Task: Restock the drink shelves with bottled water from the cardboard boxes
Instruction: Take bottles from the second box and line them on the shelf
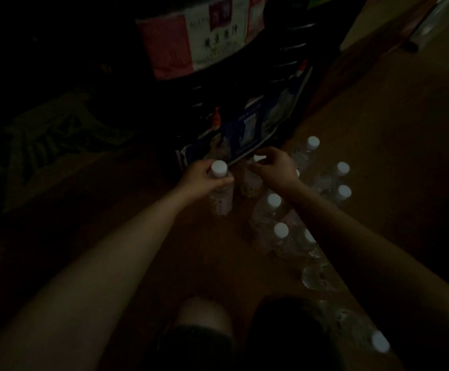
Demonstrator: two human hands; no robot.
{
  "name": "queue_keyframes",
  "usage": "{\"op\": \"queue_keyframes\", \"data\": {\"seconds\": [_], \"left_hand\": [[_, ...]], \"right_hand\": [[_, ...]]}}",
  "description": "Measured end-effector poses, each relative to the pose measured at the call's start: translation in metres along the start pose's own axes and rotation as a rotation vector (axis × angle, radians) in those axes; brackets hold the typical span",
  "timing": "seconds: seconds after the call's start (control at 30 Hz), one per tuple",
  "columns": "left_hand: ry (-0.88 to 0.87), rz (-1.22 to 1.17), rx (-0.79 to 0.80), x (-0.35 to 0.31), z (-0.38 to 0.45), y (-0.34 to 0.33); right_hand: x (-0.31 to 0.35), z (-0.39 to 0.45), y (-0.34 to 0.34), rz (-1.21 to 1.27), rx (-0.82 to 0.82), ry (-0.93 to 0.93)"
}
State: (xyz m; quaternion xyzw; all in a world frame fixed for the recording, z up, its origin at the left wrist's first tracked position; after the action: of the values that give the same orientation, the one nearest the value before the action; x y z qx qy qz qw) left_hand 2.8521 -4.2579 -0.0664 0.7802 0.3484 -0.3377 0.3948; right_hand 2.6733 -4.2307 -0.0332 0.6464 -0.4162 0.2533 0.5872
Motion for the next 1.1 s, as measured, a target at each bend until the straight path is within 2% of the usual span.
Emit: {"op": "queue_keyframes", "data": {"seconds": [0.13, 0.23, 0.37, 0.47, 0.7, 0.87, 0.97, 1.1], "left_hand": [[-0.07, -0.021, 0.009, -0.078, -0.045, 0.046], [-0.159, 0.017, -0.012, -0.151, -0.081, 0.082], [-0.216, 0.067, -0.061, -0.254, -0.14, 0.128], [-0.257, 0.115, -0.114, -0.331, -0.191, 0.16], [-0.277, 0.091, -0.182, -0.494, -0.298, 0.235], [-0.312, 0.128, -0.237, -0.6, -0.365, 0.283], [-0.32, 0.192, -0.272, -0.649, -0.394, 0.313], [-0.319, 0.195, -0.209, -0.688, -0.428, 0.344]], "right_hand": [[0.043, -0.021, 0.032, -0.092, 0.127, -0.061], [0.101, -0.036, 0.061, -0.148, 0.211, -0.047], [0.187, -0.066, 0.101, -0.094, 0.364, -0.098], [0.252, -0.092, 0.136, -0.058, 0.424, -0.065], [0.405, -0.152, 0.228, 0.055, 0.47, 0.058], [0.509, -0.166, 0.298, 0.002, 0.405, 0.14], [0.564, -0.172, 0.329, 0.014, 0.346, 0.213], [0.619, -0.179, 0.351, 0.067, 0.32, 0.287]]}}
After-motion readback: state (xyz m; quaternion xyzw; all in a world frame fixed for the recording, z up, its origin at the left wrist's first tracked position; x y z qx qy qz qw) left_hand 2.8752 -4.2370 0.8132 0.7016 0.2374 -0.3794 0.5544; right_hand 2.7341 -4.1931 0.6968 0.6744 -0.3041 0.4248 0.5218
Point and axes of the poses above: each hand's wrist, its own z-axis towards the middle knuckle, its own y-axis out of the back of the hand, x = y × z, the point moved 5 cm from there along z, towards the middle knuckle, and after that the axes turned 8 degrees about y, right-handed, at the moved point
